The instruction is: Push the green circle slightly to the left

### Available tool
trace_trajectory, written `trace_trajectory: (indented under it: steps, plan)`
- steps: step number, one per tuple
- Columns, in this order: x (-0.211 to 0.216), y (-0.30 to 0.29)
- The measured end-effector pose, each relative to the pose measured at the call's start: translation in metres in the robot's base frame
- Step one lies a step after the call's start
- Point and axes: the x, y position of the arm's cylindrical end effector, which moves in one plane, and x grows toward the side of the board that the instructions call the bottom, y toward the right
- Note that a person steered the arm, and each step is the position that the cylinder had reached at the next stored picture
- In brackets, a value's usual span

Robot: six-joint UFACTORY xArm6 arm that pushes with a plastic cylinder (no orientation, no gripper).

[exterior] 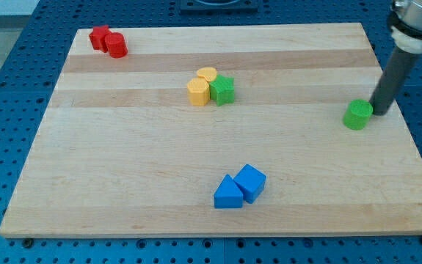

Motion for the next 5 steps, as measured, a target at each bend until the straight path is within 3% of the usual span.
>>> trace_trajectory:
  steps: [1,5]
  plan:
    - [0.020,0.005]
    - [0.005,-0.023]
